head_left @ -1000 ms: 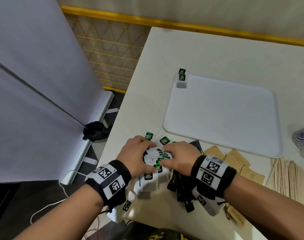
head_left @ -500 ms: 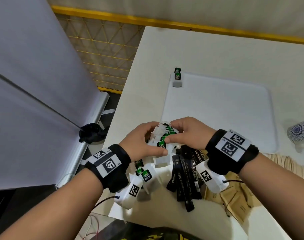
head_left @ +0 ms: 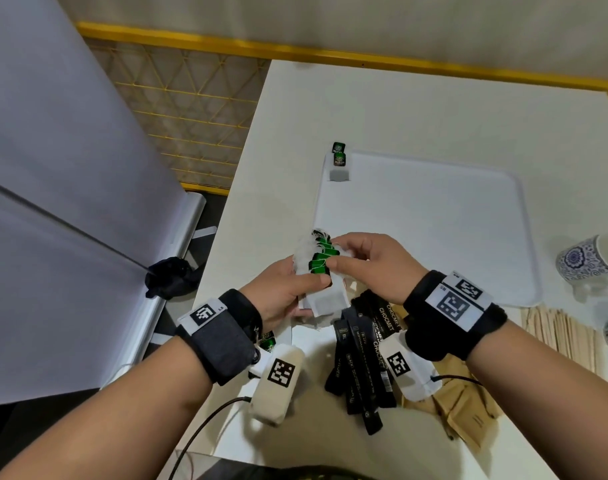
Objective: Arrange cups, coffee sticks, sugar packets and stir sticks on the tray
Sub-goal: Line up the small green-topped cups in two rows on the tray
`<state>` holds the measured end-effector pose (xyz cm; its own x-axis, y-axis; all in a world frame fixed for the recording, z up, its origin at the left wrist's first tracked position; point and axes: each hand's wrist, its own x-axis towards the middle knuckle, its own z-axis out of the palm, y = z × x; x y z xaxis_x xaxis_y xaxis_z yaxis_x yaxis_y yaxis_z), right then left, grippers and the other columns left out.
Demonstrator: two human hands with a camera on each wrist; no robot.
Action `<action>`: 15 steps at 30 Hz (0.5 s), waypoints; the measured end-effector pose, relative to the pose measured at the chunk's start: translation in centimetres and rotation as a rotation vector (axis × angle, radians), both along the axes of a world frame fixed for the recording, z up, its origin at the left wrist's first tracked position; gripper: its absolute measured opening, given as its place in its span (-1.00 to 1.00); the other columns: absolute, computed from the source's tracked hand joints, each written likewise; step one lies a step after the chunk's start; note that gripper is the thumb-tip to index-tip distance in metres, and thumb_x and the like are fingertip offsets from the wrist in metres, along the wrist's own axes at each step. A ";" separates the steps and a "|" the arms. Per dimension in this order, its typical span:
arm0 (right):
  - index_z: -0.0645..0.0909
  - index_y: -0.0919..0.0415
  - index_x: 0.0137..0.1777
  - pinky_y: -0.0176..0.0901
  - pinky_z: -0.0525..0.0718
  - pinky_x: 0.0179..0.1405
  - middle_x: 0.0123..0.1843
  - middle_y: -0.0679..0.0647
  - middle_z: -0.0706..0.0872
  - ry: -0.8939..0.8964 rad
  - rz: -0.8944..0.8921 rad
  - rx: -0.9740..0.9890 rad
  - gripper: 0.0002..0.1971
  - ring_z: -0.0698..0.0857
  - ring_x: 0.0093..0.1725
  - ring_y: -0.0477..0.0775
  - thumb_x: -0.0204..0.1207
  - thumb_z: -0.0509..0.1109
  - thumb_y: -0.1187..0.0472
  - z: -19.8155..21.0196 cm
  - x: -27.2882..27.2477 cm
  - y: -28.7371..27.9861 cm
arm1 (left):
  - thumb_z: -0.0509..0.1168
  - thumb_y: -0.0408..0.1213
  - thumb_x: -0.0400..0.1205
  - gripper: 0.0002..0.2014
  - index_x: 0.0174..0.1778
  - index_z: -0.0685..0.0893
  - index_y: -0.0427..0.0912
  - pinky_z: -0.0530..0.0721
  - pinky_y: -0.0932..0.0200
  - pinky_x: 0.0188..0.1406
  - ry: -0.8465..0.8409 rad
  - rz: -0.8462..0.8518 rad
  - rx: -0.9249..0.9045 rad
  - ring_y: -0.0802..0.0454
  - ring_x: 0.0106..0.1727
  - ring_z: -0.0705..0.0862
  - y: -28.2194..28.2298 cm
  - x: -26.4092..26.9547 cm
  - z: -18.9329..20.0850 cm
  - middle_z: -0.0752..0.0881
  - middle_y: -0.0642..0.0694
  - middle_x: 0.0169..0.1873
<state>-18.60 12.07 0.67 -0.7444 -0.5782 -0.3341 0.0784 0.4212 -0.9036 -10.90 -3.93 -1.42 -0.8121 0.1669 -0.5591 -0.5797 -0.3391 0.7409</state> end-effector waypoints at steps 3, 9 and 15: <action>0.70 -0.04 0.12 -0.15 0.65 -0.01 -0.30 -0.07 0.63 -0.022 -0.105 0.006 -0.72 0.63 -0.27 -0.08 0.41 0.55 0.08 -0.2 -0.4 0.5 | 0.45 -0.42 0.46 -0.54 0.30 0.60 -0.23 0.78 -0.06 -0.32 -0.012 0.067 0.069 -0.15 -0.13 0.77 0.4 -0.5 0.1 0.77 -0.24 -0.02; 0.62 -0.01 0.06 -0.24 0.67 -0.34 -0.27 0.12 0.65 -0.140 -0.099 0.023 -0.63 0.66 -0.33 -0.04 0.31 0.64 0.23 -0.6 -0.3 0.9 | 0.42 -0.32 0.53 -0.52 0.38 0.56 -0.31 0.79 0.07 -0.34 -0.050 0.148 0.149 -0.21 -0.02 0.76 0.9 -1.5 0.2 0.72 -0.35 0.11; 0.74 0.13 -0.16 -0.31 0.73 -0.32 -0.28 0.04 0.75 -0.225 -0.245 -0.051 -0.93 0.69 -0.33 -0.06 0.50 0.48 0.31 -1.0 -1.5 1.6 | 0.12 -0.59 0.63 -0.70 0.26 0.54 -0.36 0.78 -0.03 -0.16 -0.091 0.195 0.207 -0.23 -0.01 0.77 0.1 -2.1 0.1 0.76 -0.35 0.07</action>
<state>-20.08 13.67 -0.36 -0.7745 -0.4111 -0.4807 0.3715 0.3194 -0.8717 -12.96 -3.81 -1.34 -0.7882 0.1306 -0.6014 -0.5497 -0.5888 0.5925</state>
